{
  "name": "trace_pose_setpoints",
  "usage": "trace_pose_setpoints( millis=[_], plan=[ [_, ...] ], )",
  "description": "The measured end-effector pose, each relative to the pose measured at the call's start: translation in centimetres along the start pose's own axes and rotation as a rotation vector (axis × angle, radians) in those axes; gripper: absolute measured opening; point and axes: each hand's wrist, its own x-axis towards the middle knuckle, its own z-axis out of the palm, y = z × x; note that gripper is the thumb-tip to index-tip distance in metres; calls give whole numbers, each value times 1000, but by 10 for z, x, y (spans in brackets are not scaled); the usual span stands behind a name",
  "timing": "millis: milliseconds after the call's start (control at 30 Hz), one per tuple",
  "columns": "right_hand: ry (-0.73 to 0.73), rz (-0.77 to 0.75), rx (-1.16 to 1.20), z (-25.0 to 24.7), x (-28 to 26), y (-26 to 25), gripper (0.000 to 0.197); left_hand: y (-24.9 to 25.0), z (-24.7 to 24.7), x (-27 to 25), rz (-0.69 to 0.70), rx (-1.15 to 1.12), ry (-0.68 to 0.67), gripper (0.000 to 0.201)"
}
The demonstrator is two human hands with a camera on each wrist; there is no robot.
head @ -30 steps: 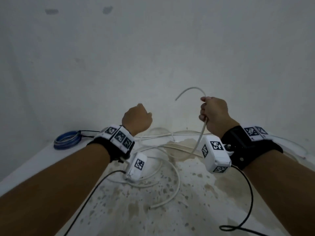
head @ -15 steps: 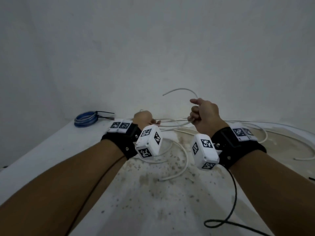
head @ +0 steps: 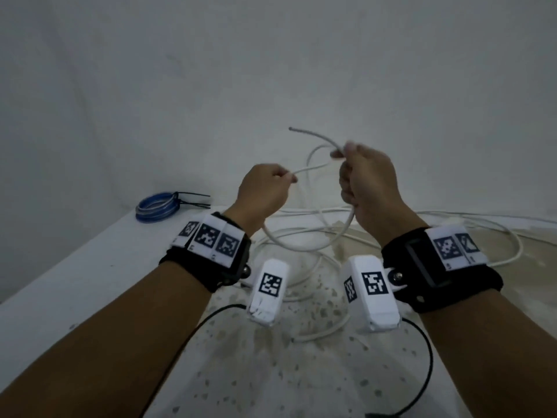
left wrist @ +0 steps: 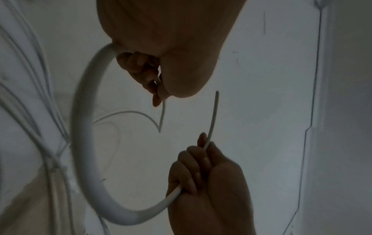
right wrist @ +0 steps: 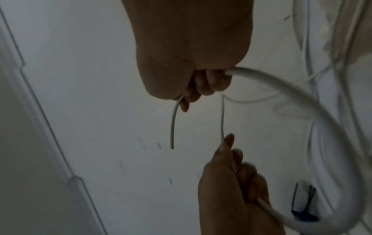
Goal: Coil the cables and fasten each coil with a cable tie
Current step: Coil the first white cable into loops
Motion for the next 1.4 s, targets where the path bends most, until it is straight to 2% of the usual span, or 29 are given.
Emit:
trace_pose_setpoints(
  millis=[100,167,233,300,367,400,467,567,667,733,833,967,1033,1133,1300,1400],
  plan=[
    [-36,-72,-188,12,11,7,26,7,9,11,160,20,-37,19],
    [-88,-92,-347,14,19,18,29,8,12,19,253,-5,-61,20],
    [-69,-114,-437,13,27,28,33,7,17,25,280,-18,-64,19],
    [57,-104,-437,10,35,36,36,1,21,30,215,-32,-41,18],
    [192,-92,-415,3,40,43,37,-6,22,31,98,-44,-78,16],
    [200,-73,-406,0,41,45,37,-9,22,32,62,-45,-102,15],
    [95,-2,-337,-4,41,47,34,-15,21,32,67,-49,-70,16],
    [-135,138,-142,-7,36,38,27,-15,21,30,155,-86,36,19],
    [-253,123,-143,-6,34,33,27,-9,27,24,201,-100,7,22],
    [-240,99,-133,-4,33,35,27,-3,27,24,156,-140,0,25],
    [-183,172,34,-7,34,35,23,-1,18,26,37,-212,-27,24],
    [-128,230,196,-10,34,31,26,-8,12,26,55,-208,-41,28],
    [-121,218,166,-4,32,32,31,-8,15,26,98,-199,-7,27],
    [-170,172,47,4,27,36,26,-6,19,25,123,-190,-6,25],
    [-189,84,-115,10,25,42,29,-8,17,25,112,-202,-19,22],
    [-154,36,-162,12,24,45,28,-6,15,24,101,-196,-71,20]
  ],
)
